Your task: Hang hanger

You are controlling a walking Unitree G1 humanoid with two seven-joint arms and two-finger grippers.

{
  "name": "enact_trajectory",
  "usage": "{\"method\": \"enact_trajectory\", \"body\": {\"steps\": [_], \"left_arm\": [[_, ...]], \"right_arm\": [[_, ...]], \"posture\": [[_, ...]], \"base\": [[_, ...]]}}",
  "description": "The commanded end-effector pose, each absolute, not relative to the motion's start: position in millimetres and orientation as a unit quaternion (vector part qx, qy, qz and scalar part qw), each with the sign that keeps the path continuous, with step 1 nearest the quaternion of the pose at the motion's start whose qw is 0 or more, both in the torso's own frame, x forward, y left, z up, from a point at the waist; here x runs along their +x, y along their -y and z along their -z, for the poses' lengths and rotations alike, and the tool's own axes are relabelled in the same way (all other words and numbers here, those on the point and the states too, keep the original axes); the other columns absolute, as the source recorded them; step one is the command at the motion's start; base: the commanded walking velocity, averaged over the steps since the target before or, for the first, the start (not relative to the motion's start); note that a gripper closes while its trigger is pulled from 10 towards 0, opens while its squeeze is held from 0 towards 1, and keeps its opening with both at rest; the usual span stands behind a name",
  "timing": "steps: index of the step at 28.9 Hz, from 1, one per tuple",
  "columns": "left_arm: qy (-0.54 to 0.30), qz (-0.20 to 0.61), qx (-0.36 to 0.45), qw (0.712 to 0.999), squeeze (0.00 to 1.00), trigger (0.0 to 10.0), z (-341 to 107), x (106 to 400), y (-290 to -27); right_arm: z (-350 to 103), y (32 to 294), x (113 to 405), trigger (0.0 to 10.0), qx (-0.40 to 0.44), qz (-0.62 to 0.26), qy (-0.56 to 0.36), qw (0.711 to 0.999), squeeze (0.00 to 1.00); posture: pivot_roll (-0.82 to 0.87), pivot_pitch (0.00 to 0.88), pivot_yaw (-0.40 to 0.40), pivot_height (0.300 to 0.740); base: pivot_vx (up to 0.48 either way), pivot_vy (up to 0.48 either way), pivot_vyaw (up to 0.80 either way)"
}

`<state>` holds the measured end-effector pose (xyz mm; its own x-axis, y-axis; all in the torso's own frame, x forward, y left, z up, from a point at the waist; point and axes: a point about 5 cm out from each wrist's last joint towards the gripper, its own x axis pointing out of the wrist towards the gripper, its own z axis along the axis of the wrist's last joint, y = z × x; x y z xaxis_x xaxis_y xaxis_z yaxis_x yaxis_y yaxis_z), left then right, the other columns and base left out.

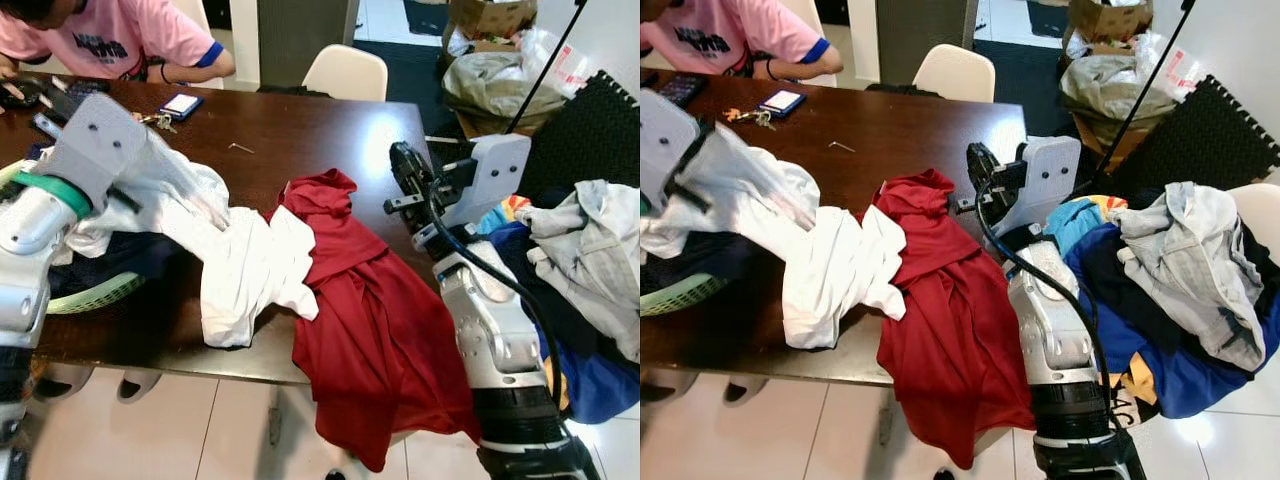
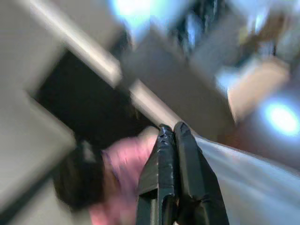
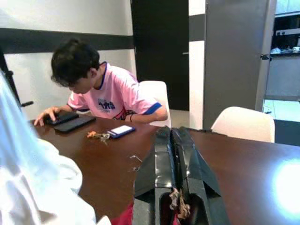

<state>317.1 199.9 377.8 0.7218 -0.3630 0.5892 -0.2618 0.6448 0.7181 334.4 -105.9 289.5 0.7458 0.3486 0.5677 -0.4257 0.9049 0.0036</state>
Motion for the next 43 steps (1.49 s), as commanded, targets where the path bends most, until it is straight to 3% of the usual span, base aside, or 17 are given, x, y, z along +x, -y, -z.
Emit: {"method": "enact_trajectory", "body": {"steps": [1,5,8,11,13,15,21,22,23,24,25,27,35,36,37,38,43], "left_arm": [[0.394,0.038,0.435,0.809,0.0,10.0,-379.5,312.9,-192.8],[0.466,0.064,0.446,0.761,0.0,10.0,-404.5,305.9,-165.0],[0.589,0.061,0.453,0.666,0.0,10.0,-466.1,291.3,-122.5],[0.589,0.061,0.453,0.666,0.0,10.0,-466.1,291.3,-122.5],[0.69,0.004,0.44,0.575,0.0,10.0,-510.4,264.8,-102.0],[0.717,-0.004,0.428,0.551,0.0,10.0,-518.7,254.9,-97.8],[0.686,0.051,0.407,0.601,0.0,10.0,-511.7,265.7,-96.0],[0.627,0.091,0.397,0.664,0.0,10.0,-492.8,285.2,-100.1],[0.627,0.091,0.397,0.664,0.0,10.0,-492.8,285.2,-100.1],[0.533,0.132,0.386,0.741,0.0,10.0,-460.3,309.9,-109.3],[0.533,0.132,0.386,0.741,0.0,10.0,-460.3,309.9,-109.3],[0.378,0.212,0.37,0.822,0.0,10.0,-391.6,335.7,-125.2],[0.278,0.316,0.389,0.82,0.0,10.0,-329.3,325.3,-133.9],[0.256,0.348,0.408,0.804,0.52,10.0,-313.4,315.6,-136.6],[0.256,0.348,0.408,0.804,0.52,10.0,-313.4,315.6,-136.6],[0.23,0.38,0.434,0.784,1.0,10.0,-298.1,303.4,-141.7],[0.167,0.432,0.468,0.752,1.0,10.0,-272.2,279.6,-155.2]], "right_arm": [[-289.6,105.3,333.2,10.0,0.071,-0.211,0.294,0.93,0.0],[-292.2,97.8,332.1,10.0,0.078,-0.227,0.298,0.924,0.0],[-291.4,87.5,330.1,10.0,0.093,-0.244,0.297,0.918,0.0],[-291.4,87.5,330.1,10.0,0.093,-0.244,0.297,0.918,0.0],[-289.1,86.9,329.1,10.0,0.104,-0.241,0.295,0.919,0.0],[-288.2,88.6,329.0,10.0,0.108,-0.237,0.294,0.92,0.0],[-286.4,89.8,329.6,10.0,0.109,-0.234,0.291,0.921,0.0],[-285.4,88.8,329.5,10.0,0.108,-0.236,0.289,0.922,0.0],[-285.4,88.8,329.5,10.0,0.108,-0.236,0.289,0.922,0.0],[-283.8,87.9,329.1,10.0,0.105,-0.238,0.287,0.922,0.0],[-283.8,87.9,329.1,10.0,0.105,-0.238,0.287,0.922,0.0],[-281.7,87.3,328.6,10.0,0.102,-0.24,0.283,0.923,0.0],[-280.1,87.5,328.0,10.0,0.099,-0.242,0.279,0.924,0.0],[-279.5,87.8,327.8,10.0,0.098,-0.242,0.278,0.924,0.0],[-279.5,87.8,327.8,10.0,0.098,-0.242,0.278,0.924,0.0],[-278.8,88.0,327.8,10.0,0.098,-0.242,0.277,0.925,0.0],[-276.5,87.6,328.0,10.0,0.099,-0.24,0.274,0.926,0.0]], "posture": [[0.04,0.141,0.012,0.74],[0.05,0.138,0.013,0.74],[0.04,0.126,0.024,0.74],[0.04,0.126,0.024,0.74],[0.04,0.127,0.023,0.74],[0.04,0.128,0.024,0.74],[0.04,0.134,0.025,0.74],[0.04,0.14,0.023,0.74],[0.04,0.14,0.023,0.74],[0.04,0.149,0.021,0.74],[0.04,0.149,0.021,0.74],[0.04,0.159,0.016,0.74],[0.05,0.171,0.019,0.74],[0.05,0.174,0.022,0.74],[0.05,0.174,0.022,0.74],[0.05,0.179,0.027,0.74],[0.06,0.18,0.025,0.74]], "base": [[0.0,0.0,0.0],[0.0,0.0,0.0],[0.0,0.0,0.0],[0.0,0.0,0.0],[0.0,0.0,0.0],[0.0,0.0,0.0],[0.0,0.0,0.0],[0.0,0.0,0.0],[0.0,0.0,0.0],[0.0,0.0,0.0],[0.0,0.0,0.0],[0.0,0.0,0.0],[0.0,0.0,0.0],[0.0,0.0,0.0],[0.0,0.0,0.0],[0.0,0.0,0.0],[0.0,0.0,0.0]]}}
